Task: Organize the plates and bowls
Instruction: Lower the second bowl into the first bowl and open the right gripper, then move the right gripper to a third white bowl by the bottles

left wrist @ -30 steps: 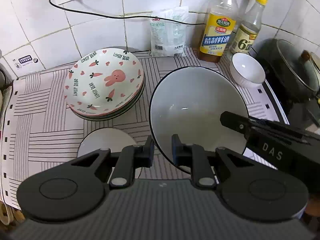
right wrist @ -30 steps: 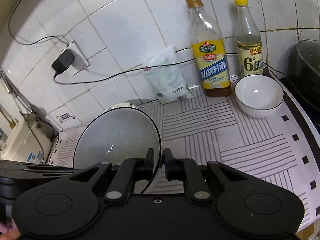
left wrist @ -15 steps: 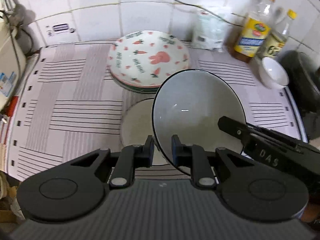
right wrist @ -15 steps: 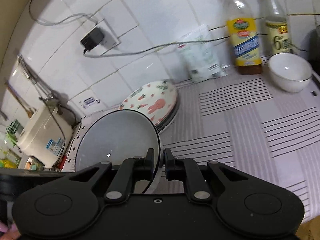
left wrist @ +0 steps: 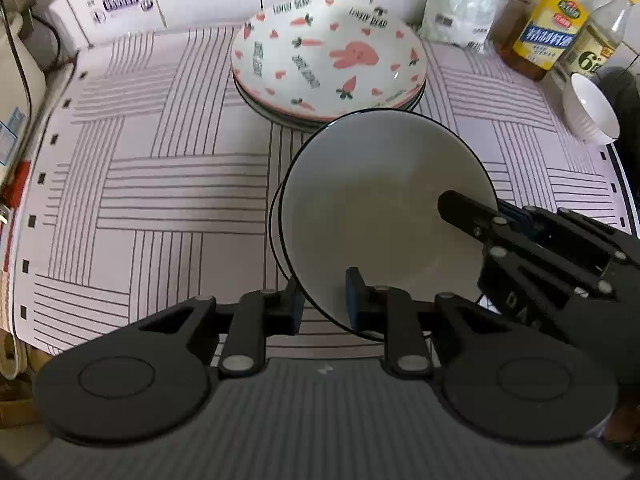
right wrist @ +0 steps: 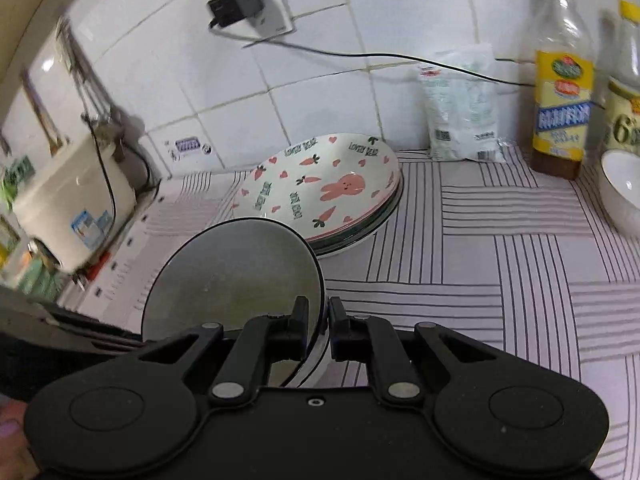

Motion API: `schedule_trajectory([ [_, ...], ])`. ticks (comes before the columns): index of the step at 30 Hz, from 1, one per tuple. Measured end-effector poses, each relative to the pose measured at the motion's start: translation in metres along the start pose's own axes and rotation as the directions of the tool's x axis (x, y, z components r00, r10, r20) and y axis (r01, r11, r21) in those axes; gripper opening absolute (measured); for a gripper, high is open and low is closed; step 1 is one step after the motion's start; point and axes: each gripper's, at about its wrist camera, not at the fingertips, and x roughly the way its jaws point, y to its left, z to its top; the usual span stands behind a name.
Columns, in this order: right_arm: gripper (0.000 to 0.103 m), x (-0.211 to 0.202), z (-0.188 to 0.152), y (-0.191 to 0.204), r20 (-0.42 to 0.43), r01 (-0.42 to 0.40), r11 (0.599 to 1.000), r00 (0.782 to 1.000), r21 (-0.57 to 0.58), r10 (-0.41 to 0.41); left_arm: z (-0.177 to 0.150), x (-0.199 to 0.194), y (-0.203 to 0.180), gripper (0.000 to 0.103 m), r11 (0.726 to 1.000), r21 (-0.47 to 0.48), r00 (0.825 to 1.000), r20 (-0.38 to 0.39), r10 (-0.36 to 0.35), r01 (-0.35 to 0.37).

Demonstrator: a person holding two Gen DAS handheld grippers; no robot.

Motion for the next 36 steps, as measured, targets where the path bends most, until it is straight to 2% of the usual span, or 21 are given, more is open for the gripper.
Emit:
schedule_trajectory([
  [5, 0.014, 0.01, -0.004, 0.01, 0.003, 0.008, 0.995, 1.0, -0.1, -0.007, 0.007, 0.009, 0.005, 0.022, 1.0, 0.001, 0.997, -0.073, 0.021, -0.021],
  [8, 0.014, 0.016, -0.008, 0.027, 0.015, 0.063, 0.97, 0.998, -0.233, -0.061, 0.009, 0.014, 0.007, 0.022, 1.0, 0.002, 0.995, -0.098, 0.015, -0.015],
  [14, 0.014, 0.024, -0.006, 0.033, 0.021, 0.113, 0.944, 0.993, -0.309, -0.112, 0.012, 0.02, 0.008, 0.022, 1.0, 0.006, 0.994, -0.105, 0.01, -0.01],
  [18, 0.016, 0.029, -0.007, 0.035, 0.025, 0.133, 0.927, 0.991, -0.351, -0.133, 0.011, 0.016, 0.006, 0.024, 0.999, 0.029, 0.997, -0.079, 0.021, -0.019],
  [19, 0.017, 0.03, -0.009, 0.035, 0.026, 0.143, 0.922, 0.989, -0.36, -0.144, 0.01, 0.013, 0.004, 0.026, 0.998, 0.044, 0.997, -0.065, 0.042, -0.039],
  [20, 0.017, 0.03, -0.01, 0.035, 0.029, 0.148, 0.92, 0.989, -0.364, -0.147, 0.009, 0.008, 0.001, 0.026, 0.996, 0.063, 0.997, -0.048, 0.067, -0.064],
  [21, 0.021, 0.029, -0.01, 0.034, 0.035, 0.147, 0.922, 0.989, -0.359, -0.144, 0.007, 0.004, -0.001, 0.027, 0.993, 0.081, 0.996, -0.032, 0.086, -0.083],
  [22, 0.028, 0.026, -0.01, 0.032, 0.04, 0.138, 0.927, 0.99, -0.348, -0.133, 0.006, 0.001, -0.004, 0.027, 0.991, 0.093, 0.995, -0.024, 0.095, -0.092],
  [24, 0.035, 0.019, -0.01, 0.028, 0.053, 0.127, 0.937, 0.992, -0.325, -0.116, 0.004, -0.005, -0.005, 0.029, 0.992, 0.094, 0.996, -0.029, 0.087, -0.084],
  [28, 0.039, 0.0, -0.01, 0.02, 0.074, 0.136, 0.941, 0.99, -0.309, -0.119, 0.0, -0.022, -0.012, 0.032, 0.988, 0.123, 0.996, 0.002, 0.09, -0.09],
  [36, 0.046, -0.05, -0.005, -0.01, 0.129, 0.182, 0.95, 0.98, -0.252, -0.154, -0.012, -0.048, -0.035, 0.041, 0.98, 0.195, 0.999, 0.022, 0.044, -0.047],
])
